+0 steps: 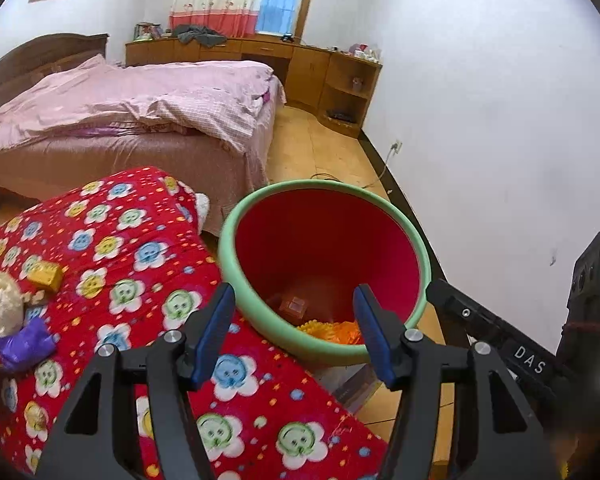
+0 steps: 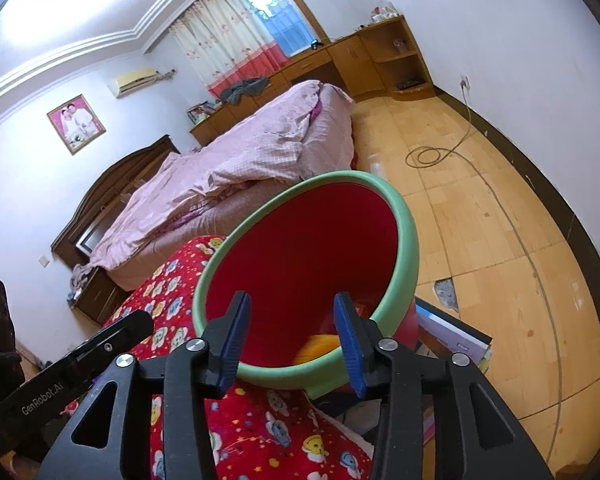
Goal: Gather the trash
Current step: 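Move both open tools back over the quilt toward the green packet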
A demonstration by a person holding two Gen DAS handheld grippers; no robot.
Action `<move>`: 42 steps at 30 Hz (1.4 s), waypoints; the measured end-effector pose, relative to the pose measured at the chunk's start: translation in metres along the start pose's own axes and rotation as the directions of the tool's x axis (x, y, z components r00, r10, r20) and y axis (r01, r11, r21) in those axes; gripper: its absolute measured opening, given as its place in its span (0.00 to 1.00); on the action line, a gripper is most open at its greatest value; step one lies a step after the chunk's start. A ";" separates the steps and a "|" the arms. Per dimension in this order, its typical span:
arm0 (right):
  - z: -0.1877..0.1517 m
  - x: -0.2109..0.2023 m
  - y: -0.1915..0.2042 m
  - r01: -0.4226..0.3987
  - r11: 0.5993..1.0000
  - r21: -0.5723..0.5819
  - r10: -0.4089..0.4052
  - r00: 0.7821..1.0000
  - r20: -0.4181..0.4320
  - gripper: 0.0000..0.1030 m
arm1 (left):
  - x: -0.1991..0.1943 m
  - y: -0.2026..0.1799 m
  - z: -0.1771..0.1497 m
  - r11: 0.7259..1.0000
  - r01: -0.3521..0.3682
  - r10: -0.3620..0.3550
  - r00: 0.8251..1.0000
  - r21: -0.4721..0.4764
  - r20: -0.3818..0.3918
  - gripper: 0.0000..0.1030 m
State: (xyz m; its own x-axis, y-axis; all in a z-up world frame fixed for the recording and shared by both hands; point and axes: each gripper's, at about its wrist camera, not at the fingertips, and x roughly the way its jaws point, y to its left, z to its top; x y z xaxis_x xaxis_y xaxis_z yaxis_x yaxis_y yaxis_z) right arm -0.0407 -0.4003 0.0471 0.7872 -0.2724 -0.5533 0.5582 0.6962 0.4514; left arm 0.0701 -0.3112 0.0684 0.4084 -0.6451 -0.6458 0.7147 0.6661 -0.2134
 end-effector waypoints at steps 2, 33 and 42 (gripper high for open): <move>-0.001 -0.001 0.004 -0.008 1.000 -0.011 0.008 1.000 -0.005 0.50 | -0.008 0.006 -0.003 1.000 -0.011 0.011 1.000 -0.014 0.003 0.60; -0.045 0.016 0.090 -0.095 0.984 -0.149 0.075 0.988 -0.135 0.69 | -0.118 0.184 -0.065 0.878 -0.362 0.389 0.921 -0.313 0.027 0.60; -0.055 0.025 0.101 -0.082 0.981 -0.173 0.053 0.985 -0.165 0.72 | -0.096 0.217 -0.078 0.850 -0.448 0.452 0.890 -0.278 -0.053 0.60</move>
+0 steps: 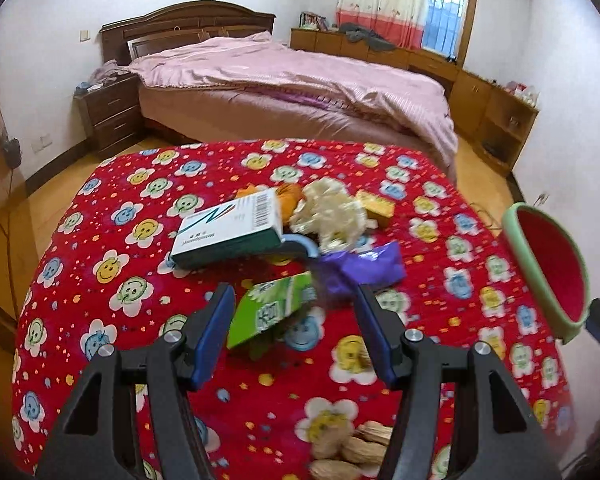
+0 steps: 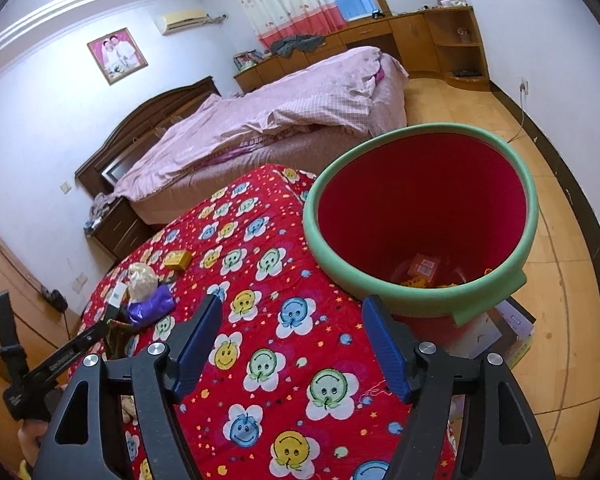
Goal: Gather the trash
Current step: 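Move both open tools back over the quilt toward the green packet, then grasp the green printed packet with the left tool while the right tool approaches the purple bag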
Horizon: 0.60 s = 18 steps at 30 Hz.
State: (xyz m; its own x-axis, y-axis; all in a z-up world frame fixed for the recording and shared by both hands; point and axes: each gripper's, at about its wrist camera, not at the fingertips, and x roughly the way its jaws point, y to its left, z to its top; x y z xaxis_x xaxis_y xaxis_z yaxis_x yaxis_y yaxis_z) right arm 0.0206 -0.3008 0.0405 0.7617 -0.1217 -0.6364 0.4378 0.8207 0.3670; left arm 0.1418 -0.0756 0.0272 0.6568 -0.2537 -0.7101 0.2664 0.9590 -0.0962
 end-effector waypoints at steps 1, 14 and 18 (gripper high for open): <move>-0.001 0.001 0.001 0.001 1.000 -0.002 -0.001 1.000 -0.003 0.73 | 0.005 0.001 0.000 1.000 -0.004 0.004 1.000 0.002 -0.005 0.60; -0.004 0.022 0.018 0.016 0.999 -0.041 -0.018 0.998 -0.052 0.73 | 0.053 0.018 0.005 0.999 0.037 -0.039 0.997 -0.031 -0.069 0.60; -0.005 0.031 0.027 0.009 0.998 -0.061 -0.013 0.997 -0.073 0.73 | 0.057 0.024 0.002 0.995 0.079 -0.084 0.993 -0.064 -0.078 0.57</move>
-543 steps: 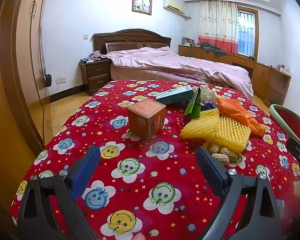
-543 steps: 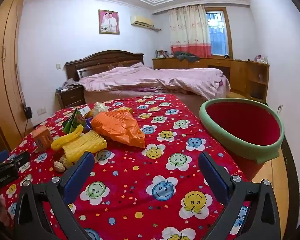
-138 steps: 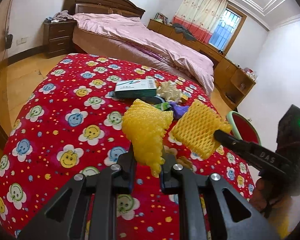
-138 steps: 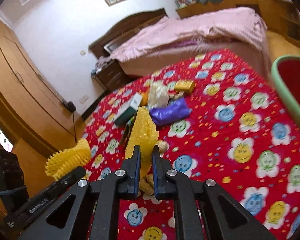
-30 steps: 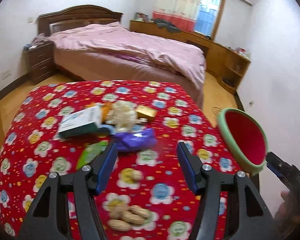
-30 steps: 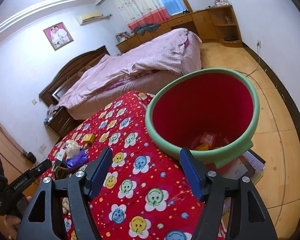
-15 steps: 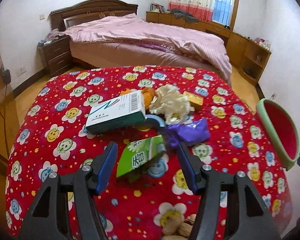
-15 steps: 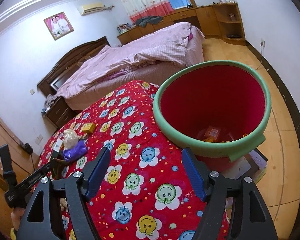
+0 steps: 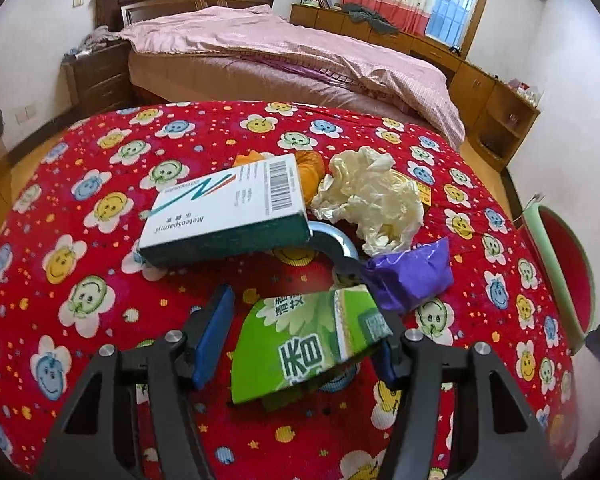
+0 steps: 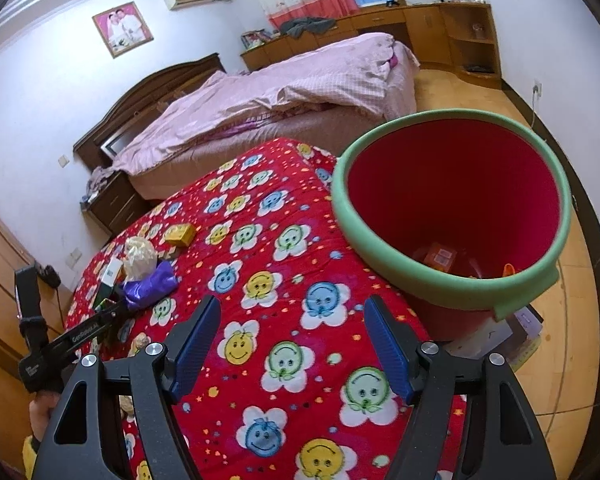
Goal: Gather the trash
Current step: 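Grasp the green printed packet with the left tool while the right tool approaches the purple bag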
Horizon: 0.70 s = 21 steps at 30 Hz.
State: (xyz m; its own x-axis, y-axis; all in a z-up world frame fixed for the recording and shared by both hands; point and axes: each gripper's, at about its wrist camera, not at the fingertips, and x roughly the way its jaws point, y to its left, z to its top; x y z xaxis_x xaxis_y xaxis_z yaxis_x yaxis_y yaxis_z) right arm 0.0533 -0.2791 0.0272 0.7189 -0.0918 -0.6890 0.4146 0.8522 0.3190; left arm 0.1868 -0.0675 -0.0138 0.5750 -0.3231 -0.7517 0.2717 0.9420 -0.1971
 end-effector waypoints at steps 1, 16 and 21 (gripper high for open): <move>0.000 0.002 0.003 -0.002 1.000 -0.007 0.002 1.000 -0.004 0.73 | -0.001 0.000 0.000 1.000 0.011 -0.011 1.000 -0.002 0.005 0.50; 0.005 0.040 0.069 -0.071 0.988 -0.136 0.059 0.994 -0.090 0.73 | -0.037 0.050 0.008 0.987 -0.095 0.108 0.989 -0.128 0.097 0.48; 0.003 0.064 0.093 -0.090 0.981 -0.172 0.066 0.988 -0.139 0.73 | -0.040 0.081 0.007 0.964 -0.171 0.199 0.972 -0.202 0.126 0.48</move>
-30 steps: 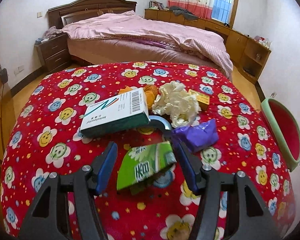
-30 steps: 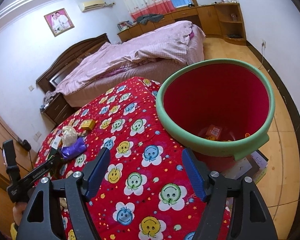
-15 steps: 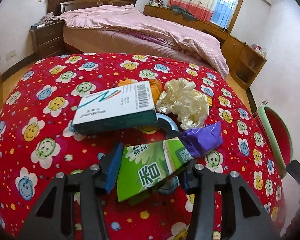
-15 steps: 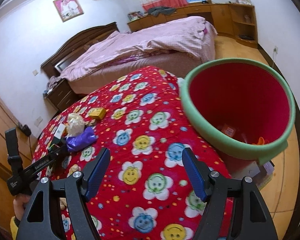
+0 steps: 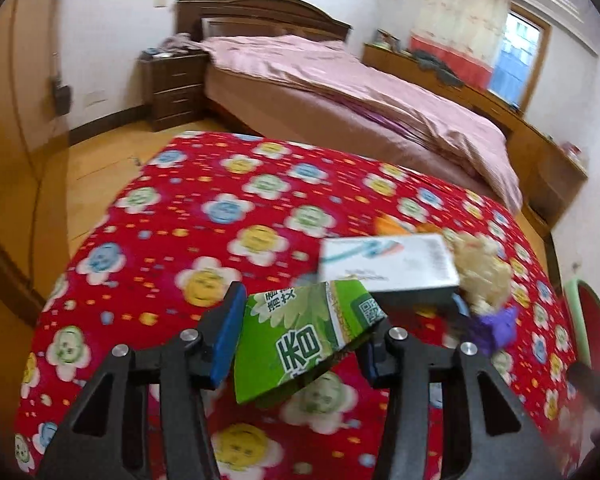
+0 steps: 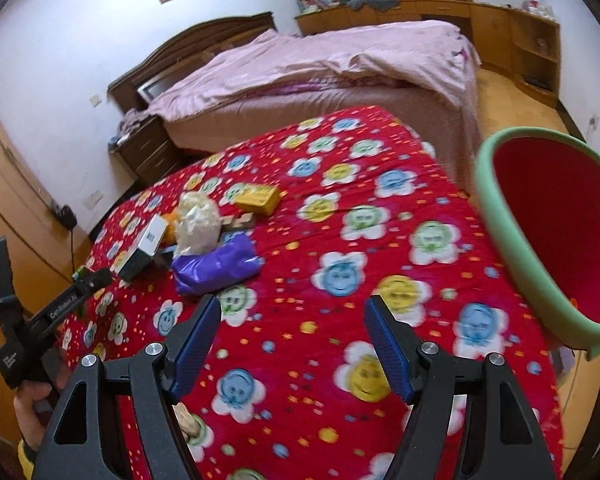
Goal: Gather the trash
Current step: 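Grasp the green printed packet with the left tool while the right tool approaches the purple bag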
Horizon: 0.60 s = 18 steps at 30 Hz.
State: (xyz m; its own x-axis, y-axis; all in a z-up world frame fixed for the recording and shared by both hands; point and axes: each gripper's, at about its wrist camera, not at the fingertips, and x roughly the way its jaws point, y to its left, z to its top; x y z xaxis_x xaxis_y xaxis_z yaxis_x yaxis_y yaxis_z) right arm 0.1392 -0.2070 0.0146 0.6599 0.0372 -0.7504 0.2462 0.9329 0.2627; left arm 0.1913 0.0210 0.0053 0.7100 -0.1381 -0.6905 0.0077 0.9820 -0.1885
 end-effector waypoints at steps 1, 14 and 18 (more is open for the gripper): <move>0.001 0.005 0.004 -0.002 1.000 -0.012 0.001 1.000 -0.010 0.73 | 0.001 0.005 0.000 1.000 -0.009 0.009 1.000 -0.011 0.006 0.48; 0.012 0.071 0.057 -0.008 0.986 -0.165 -0.009 0.995 -0.104 0.79 | 0.004 0.015 -0.002 0.999 0.012 -0.011 1.000 -0.043 0.018 0.48; 0.015 0.079 0.066 0.008 0.981 -0.196 -0.027 0.995 -0.093 0.79 | 0.005 0.012 -0.002 0.999 0.025 -0.024 1.000 -0.036 0.016 0.48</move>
State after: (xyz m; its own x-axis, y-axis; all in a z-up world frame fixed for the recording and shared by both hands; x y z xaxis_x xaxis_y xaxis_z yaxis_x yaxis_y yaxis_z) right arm 0.2183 -0.1474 -0.0188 0.5841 0.0453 -0.8104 0.1080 0.9852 0.1329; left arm 0.1928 0.0320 -0.0018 0.7208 -0.1596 -0.6745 0.0000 0.9731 -0.2302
